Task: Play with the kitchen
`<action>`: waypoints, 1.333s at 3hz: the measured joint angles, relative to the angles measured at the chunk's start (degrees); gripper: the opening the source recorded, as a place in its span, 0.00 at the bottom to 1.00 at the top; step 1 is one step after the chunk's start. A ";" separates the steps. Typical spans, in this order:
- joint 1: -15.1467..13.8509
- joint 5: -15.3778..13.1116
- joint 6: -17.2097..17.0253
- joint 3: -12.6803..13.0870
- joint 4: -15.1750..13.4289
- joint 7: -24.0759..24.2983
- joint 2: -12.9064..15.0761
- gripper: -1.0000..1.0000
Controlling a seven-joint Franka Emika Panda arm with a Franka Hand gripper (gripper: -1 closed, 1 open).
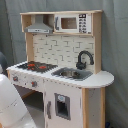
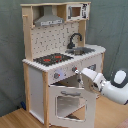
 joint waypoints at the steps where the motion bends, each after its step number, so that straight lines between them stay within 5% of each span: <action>1: -2.71 0.70 0.54 3.77 0.11 4.81 -2.09 1.00; 4: -11.24 3.88 3.63 13.16 4.37 13.98 -7.96 1.00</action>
